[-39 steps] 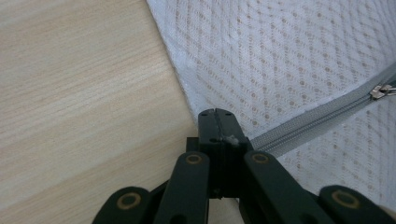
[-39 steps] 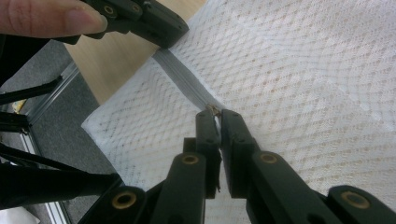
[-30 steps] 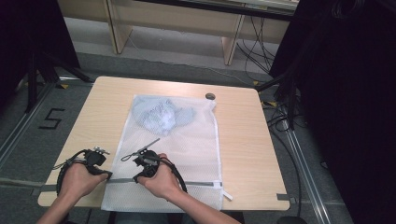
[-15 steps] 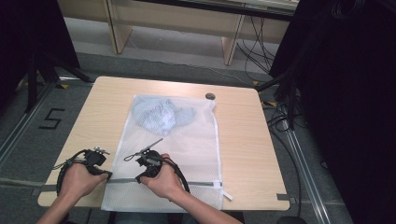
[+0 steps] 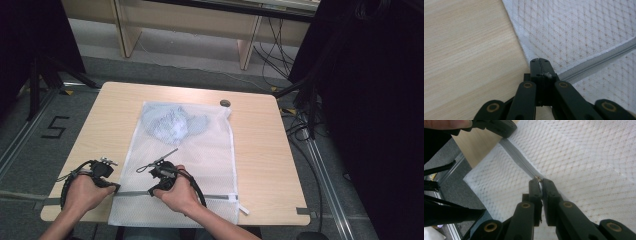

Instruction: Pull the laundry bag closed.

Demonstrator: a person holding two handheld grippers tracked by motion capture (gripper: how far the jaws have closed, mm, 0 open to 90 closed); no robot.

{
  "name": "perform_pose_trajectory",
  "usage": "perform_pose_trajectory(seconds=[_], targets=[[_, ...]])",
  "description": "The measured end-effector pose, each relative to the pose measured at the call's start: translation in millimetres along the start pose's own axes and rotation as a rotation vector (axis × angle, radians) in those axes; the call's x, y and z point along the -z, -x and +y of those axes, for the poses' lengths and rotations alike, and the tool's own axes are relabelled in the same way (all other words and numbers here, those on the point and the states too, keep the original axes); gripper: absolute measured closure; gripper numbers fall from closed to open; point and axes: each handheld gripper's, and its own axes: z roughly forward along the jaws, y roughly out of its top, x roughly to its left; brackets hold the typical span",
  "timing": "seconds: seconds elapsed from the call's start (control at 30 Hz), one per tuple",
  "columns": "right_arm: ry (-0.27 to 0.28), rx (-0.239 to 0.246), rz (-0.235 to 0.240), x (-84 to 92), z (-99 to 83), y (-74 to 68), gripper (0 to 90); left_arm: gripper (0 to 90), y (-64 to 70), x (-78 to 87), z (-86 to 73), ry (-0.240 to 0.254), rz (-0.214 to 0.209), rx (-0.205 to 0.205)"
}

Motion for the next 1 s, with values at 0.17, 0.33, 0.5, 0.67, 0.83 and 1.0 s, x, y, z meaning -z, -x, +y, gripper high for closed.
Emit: perform_pose_trajectory(seconds=[0.17, 0.33, 0.5, 0.67, 0.83, 1.0], targets=[[0.006, -0.001, -0.009, 1.6, -1.3, 0.5, 87.2, 89.8, -0.7, 0.2, 0.1, -0.003, -0.003, -0.006], [-0.002, -0.027, -0.002, 3.9, -2.8, 0.0, 87.1, 89.8, -0.2, -0.1, 0.0, 0.001, -0.003, -0.001], [0.012, 0.008, -0.014, 5.1, -4.1, 3.9, 87.1, 89.8, -0.5, 0.0, 0.0, 0.000, -0.003, -0.004], [0.006, -0.003, -0.020, 7.8, -4.7, 3.1, 87.1, 89.8, -0.4, 0.3, 0.1, -0.004, 0.000, -0.006], [0.004, -0.005, -0.018, 9.0, -5.4, 2.9, 87.1, 89.8, -0.3, 0.2, 0.1, -0.002, 0.000, -0.005], [0.005, -0.003, -0.022, 10.0, -5.7, 3.4, 87.1, 89.8, -0.3, 0.2, 0.0, -0.002, -0.001, -0.006]])
